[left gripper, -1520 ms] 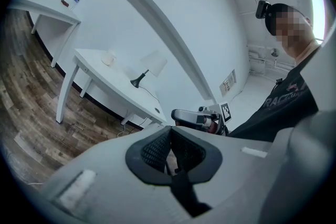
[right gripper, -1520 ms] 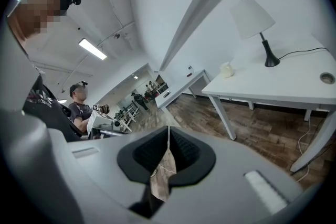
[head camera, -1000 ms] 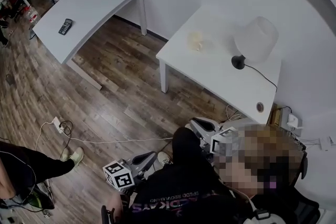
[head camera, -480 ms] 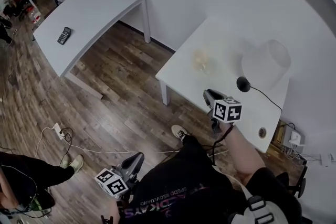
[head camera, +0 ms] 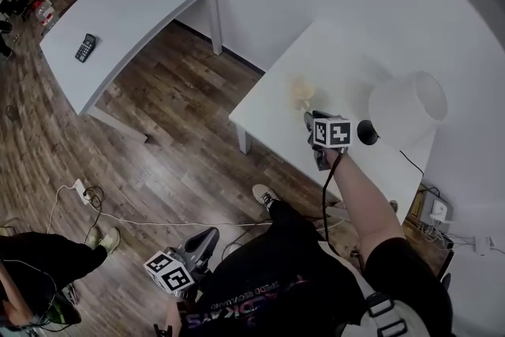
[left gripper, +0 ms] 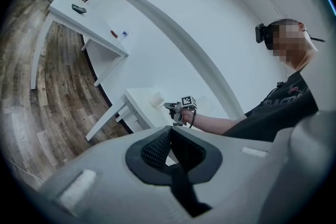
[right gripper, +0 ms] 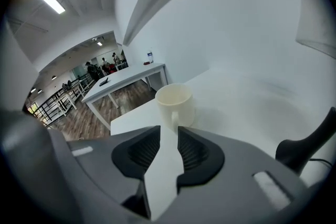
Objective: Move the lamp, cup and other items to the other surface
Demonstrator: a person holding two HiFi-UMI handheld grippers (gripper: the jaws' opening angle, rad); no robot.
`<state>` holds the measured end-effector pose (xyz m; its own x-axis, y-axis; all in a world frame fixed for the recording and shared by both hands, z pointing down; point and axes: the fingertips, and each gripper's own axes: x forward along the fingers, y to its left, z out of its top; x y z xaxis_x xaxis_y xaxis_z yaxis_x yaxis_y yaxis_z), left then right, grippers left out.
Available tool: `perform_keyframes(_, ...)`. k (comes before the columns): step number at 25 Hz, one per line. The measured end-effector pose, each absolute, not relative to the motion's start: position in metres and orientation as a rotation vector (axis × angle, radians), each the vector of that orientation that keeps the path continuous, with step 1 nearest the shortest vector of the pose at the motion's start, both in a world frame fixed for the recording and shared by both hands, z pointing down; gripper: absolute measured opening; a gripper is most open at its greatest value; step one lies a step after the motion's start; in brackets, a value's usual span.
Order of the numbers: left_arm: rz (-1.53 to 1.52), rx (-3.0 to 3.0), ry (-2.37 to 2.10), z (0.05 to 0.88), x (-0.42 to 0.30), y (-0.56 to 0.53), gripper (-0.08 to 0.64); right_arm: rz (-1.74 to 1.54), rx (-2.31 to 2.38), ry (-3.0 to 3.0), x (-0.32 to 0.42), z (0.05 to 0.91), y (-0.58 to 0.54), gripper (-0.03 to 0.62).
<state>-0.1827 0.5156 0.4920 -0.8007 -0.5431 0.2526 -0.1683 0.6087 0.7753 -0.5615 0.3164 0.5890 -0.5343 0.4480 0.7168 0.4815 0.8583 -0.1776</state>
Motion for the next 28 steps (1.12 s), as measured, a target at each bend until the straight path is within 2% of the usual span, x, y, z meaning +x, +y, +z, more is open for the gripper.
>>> perform_keyframes(16,-1.123,0.466,-2.315,0.503,-0.167,0.514,0.003,-0.174,-0.668,-2.068,-0.595,0.630,0.333,0.117)
perform_keyframes(21,-1.133,0.440,-2.312,0.505,-0.164,0.516,0.003,-0.178,-0.645,-2.068,-0.600,0.632,0.332,0.061)
perform_keyframes(28,-1.146,0.412,-2.315,0.505,-0.157,0.520,0.003,-0.169,-0.633,-2.104,-0.598,0.631,0.331,0.057)
